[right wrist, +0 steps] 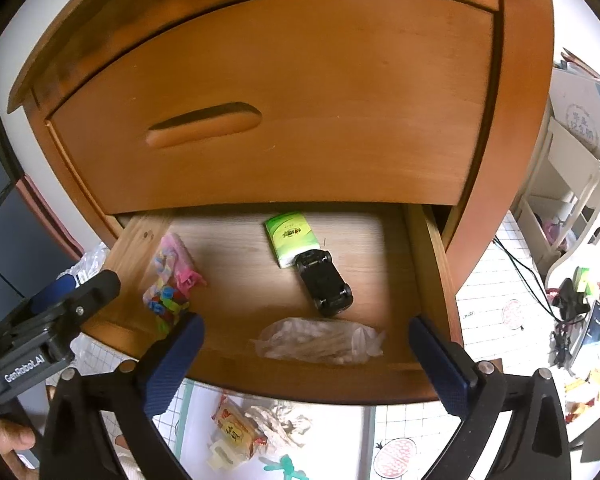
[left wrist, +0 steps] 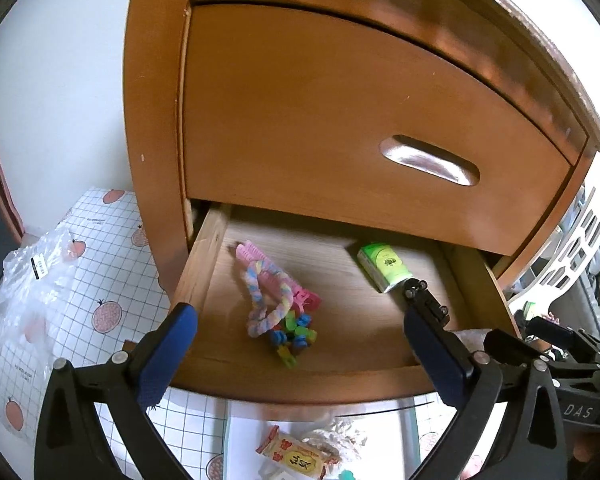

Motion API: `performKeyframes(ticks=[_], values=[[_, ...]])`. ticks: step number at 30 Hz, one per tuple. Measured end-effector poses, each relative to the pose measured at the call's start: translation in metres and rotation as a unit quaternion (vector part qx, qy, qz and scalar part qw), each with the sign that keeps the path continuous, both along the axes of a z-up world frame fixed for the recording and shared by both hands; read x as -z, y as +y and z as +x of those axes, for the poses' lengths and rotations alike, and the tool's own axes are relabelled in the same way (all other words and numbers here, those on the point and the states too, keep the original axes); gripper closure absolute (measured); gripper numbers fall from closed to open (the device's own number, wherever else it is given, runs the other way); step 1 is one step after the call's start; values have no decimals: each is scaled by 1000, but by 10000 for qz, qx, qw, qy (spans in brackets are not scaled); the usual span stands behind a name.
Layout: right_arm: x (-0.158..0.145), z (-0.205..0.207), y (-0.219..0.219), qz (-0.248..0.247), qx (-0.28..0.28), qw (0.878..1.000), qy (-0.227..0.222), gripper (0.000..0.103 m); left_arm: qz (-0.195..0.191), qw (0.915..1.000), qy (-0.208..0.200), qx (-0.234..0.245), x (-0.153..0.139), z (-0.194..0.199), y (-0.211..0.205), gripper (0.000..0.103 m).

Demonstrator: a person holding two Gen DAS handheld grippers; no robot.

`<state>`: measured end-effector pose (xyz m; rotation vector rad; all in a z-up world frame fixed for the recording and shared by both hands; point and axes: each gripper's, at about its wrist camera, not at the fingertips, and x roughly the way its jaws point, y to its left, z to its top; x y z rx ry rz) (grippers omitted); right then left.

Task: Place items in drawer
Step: 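Withdraw both tools from the drawer back over the tray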

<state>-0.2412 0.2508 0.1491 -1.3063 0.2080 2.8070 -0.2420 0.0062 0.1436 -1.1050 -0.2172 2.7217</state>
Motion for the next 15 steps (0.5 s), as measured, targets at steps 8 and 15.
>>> performKeyframes(ticks=[8, 15], values=[[-11, 24, -3, -60, -26, 9999, 90, 0, 174, 9993, 321, 48, -17, 34, -6, 0], [-8, 74, -13, 15, -197, 9989, 430, 0, 301, 9970, 686, 172, -11, 86, -8, 0]])
